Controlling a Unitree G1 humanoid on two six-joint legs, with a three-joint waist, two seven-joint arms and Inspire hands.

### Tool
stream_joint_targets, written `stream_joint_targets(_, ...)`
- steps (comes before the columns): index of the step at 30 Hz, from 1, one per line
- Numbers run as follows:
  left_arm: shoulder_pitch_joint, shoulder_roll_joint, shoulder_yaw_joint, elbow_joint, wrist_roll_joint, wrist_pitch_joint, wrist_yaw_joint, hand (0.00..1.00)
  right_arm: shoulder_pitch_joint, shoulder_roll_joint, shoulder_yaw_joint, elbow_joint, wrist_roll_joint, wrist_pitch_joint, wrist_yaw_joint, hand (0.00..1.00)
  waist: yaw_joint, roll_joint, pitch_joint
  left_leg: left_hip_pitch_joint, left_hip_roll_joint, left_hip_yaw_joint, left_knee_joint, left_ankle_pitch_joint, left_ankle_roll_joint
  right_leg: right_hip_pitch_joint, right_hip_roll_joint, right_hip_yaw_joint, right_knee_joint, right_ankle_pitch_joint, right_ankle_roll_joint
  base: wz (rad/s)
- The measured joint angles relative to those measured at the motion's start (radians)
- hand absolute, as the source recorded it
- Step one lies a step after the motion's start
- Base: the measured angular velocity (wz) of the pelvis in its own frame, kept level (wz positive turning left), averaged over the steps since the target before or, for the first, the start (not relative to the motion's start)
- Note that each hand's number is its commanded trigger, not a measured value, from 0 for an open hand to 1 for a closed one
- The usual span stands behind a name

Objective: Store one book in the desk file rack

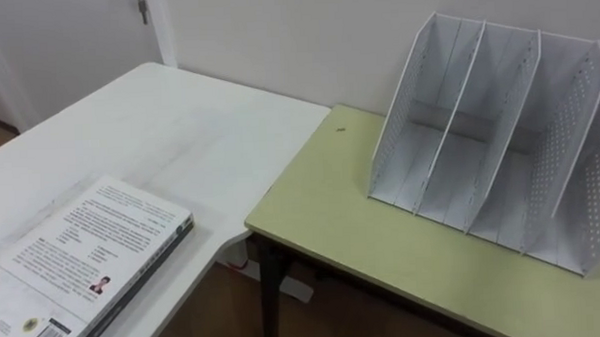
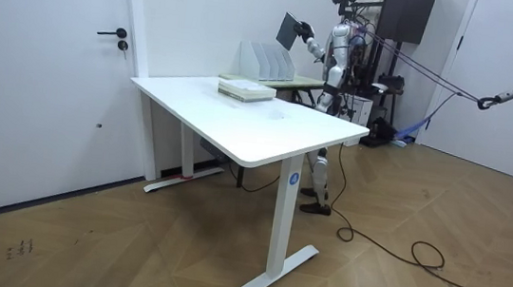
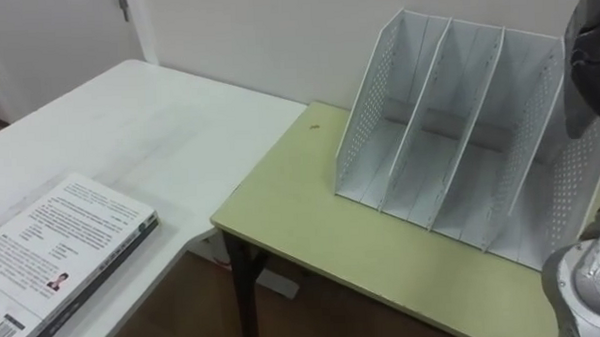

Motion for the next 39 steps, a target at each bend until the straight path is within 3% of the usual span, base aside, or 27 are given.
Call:
stream_joint_targets(8, -0.006, 0.000, -0.002, 0.001, 0.008, 0.007, 0.012, 0.00, 0.000, 0.001, 0.000, 0.010, 0.015, 0.002, 0.029, 1.00, 0.002, -0.005, -0.0017, -0.002, 0.001, -0.001, 0.000, 0.000, 0.000, 0.002, 0.001, -0.001, 0.001, 0.001, -0.001, 0.00)
stream_joint_targets(22, -0.015, 0.002, 0.009, -0.004, 0.041, 0.009, 0.009, 0.00, 0.000, 0.006, 0.002, 0.049, 0.034, 0.003, 0.064, 1.00, 0.018, -0.022, 0.0058, -0.005, 0.000, -0.001, 0.000, 0.000, 0.000, -0.001, 0.000, -0.001, 0.001, 0.001, -0.001, 0.00)
stream_joint_targets(39, -0.026, 0.001, 0.009, -0.008, 0.038, 0.021, 0.009, 0.00, -0.032, 0.007, 0.015, 0.231, 0.033, 0.026, 0.065, 1.00, 0.038, -0.019, 0.0068, 0.004, 0.002, -0.004, 0.001, 0.000, 0.000, 0.016, 0.000, -0.005, 0.002, 0.004, -0.002, 0.00)
